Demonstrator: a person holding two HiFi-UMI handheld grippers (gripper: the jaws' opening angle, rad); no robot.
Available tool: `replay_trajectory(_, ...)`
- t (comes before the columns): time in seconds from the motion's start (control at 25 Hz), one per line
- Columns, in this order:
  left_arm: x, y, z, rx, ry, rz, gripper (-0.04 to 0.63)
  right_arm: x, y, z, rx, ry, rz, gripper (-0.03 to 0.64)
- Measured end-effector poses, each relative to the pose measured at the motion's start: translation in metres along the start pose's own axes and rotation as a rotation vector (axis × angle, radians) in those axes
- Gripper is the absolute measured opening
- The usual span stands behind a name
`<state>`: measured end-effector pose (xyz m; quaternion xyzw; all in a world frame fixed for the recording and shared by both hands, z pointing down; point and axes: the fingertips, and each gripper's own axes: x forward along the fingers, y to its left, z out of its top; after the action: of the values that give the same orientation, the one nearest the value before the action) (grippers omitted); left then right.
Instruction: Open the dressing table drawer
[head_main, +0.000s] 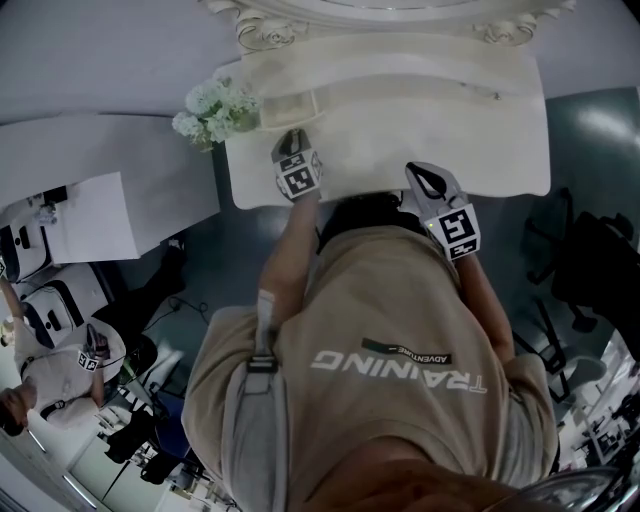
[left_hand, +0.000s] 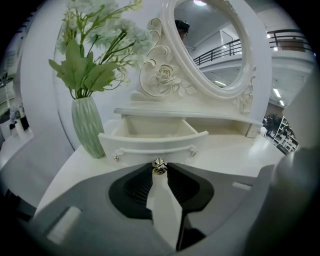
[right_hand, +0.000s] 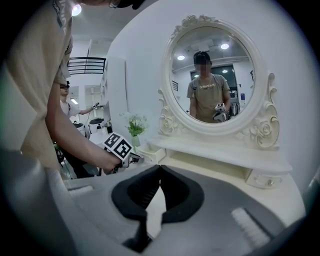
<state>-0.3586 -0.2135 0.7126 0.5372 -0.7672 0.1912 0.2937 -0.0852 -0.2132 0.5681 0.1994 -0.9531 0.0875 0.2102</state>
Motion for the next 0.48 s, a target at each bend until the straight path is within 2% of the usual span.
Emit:
replay_trajectory(0.36,-0.001,0.002,-0.004,-0.005,-0.007,-0.006,0.104,-0.008,0.004,-0.011,-0.006,0.014,-0.002,0.003)
replay_trajectory(0.48,-0.004,0.006,-0.005,-0.033,-0.017,0.000,0.146,-0.012,0.004,-0.012,-0.010,0.016,-0.003,0.003)
